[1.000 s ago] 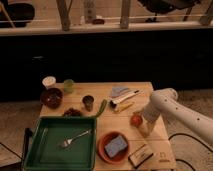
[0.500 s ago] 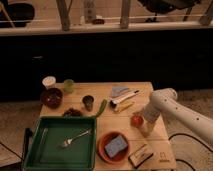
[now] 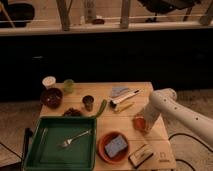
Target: Place apple in metal cup
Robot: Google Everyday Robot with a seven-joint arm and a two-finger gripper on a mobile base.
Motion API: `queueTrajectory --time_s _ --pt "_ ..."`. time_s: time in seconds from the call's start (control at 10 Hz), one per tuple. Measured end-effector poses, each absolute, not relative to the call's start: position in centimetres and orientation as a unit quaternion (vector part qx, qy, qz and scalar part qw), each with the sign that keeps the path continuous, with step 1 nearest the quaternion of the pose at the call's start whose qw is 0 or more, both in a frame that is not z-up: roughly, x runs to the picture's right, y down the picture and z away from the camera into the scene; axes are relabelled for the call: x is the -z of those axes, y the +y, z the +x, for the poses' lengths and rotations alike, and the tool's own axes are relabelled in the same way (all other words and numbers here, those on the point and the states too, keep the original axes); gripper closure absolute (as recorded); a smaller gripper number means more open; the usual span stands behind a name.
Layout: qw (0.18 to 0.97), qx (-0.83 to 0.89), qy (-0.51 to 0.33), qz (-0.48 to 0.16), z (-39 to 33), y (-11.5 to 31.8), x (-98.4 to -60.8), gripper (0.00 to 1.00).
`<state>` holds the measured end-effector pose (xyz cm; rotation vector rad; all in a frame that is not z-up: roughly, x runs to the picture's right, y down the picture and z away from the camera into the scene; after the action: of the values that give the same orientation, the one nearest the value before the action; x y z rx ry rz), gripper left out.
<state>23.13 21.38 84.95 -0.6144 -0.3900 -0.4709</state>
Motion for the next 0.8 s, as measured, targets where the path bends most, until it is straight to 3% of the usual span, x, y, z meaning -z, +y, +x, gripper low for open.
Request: queueTrajectory --time_s 0.1,0.3,0.8 --pt "0.907 0.229 -0.189 -0.299 23.1 21.5 -85.0 0.29" --pt "0.908 0.228 -0.186 -0.297 23.8 21.6 -84.6 0.44" --pt "0.911 0.229 -0.177 -0.295 24.0 20.1 -82.9 0.93"
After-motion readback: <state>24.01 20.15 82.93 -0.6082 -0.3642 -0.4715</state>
